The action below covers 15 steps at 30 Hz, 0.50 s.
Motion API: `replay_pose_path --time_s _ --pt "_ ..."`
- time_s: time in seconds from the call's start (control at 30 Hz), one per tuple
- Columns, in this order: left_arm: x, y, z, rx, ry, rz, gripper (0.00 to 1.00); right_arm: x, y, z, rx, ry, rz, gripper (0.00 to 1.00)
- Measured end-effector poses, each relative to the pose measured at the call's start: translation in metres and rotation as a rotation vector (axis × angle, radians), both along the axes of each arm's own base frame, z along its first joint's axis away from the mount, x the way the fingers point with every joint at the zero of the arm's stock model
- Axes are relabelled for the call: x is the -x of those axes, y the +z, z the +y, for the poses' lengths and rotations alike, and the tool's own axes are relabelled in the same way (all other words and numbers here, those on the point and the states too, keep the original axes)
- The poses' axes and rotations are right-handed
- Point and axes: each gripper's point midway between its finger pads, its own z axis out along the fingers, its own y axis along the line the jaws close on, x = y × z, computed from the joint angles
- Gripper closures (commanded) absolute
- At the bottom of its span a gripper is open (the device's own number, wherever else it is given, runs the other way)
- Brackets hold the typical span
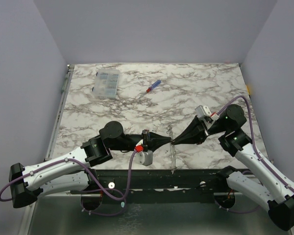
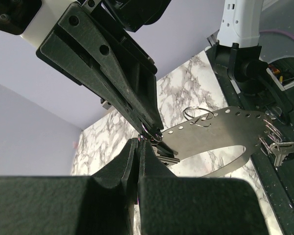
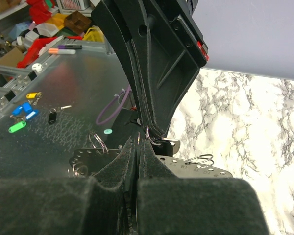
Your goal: Put the keys on the keyring
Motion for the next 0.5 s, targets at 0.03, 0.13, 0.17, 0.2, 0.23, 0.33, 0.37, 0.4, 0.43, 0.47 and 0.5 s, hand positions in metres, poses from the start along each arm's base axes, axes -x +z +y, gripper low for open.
replay_pose_path --time_s 0.03,0.13,0.17,0.2,0.23,0.33,0.37,0.4,0.43,0.47,0.5 --pt "0.0001 0.0 0.0002 0.001 0.0 0.001 1.0 0.0 0.0003 0.0 0.0 0.0 -0.001 0.99" --pt "0.0004 0.0002 0.0006 0.003 0.0 0.002 1.0 -0.0001 0.0012 0.0 -0.002 -0.001 -0.003 0.99" --pt "0.0006 0.0005 0.0008 0.004 0.0 0.002 1.0 -0.0001 0.0015 0.0 -0.002 -0.001 -0.004 0.99" --pt "0.0006 0.0005 0.0008 0.004 0.0 0.002 1.0 -0.0002 0.0019 0.0 -0.002 -0.001 -0.004 0.99" --pt "0.0008 0.0009 0.001 0.005 -0.001 0.003 1.0 -0.0002 0.0027 0.0 -0.002 -0.002 -0.004 0.99" --pt "0.0017 0.0031 0.0018 0.012 -0.004 0.0 1.0 -0.0009 0.005 0.0002 -0.002 -0.007 -0.003 0.99" --pt "0.0021 0.0039 0.002 0.014 -0.005 -0.001 1.0 -0.0011 0.0051 0.0002 -0.002 -0.008 -0.005 0.99" --pt "0.0027 0.004 0.0021 0.014 -0.008 0.001 1.0 -0.0014 0.005 0.0003 -0.002 -0.01 -0.004 1.0" --pt "0.0031 0.0039 0.0021 0.014 -0.01 0.002 1.0 -0.0018 0.0049 0.0004 -0.002 -0.012 -0.004 1.0" --pt "0.0033 0.0037 0.0021 0.014 -0.011 0.002 1.0 -0.0022 0.0047 0.0005 -0.001 -0.015 -0.003 0.99" --pt "0.0033 0.0035 0.0021 0.013 -0.011 0.003 1.0 -0.0024 0.0045 0.0005 0.0 -0.016 -0.002 0.99"
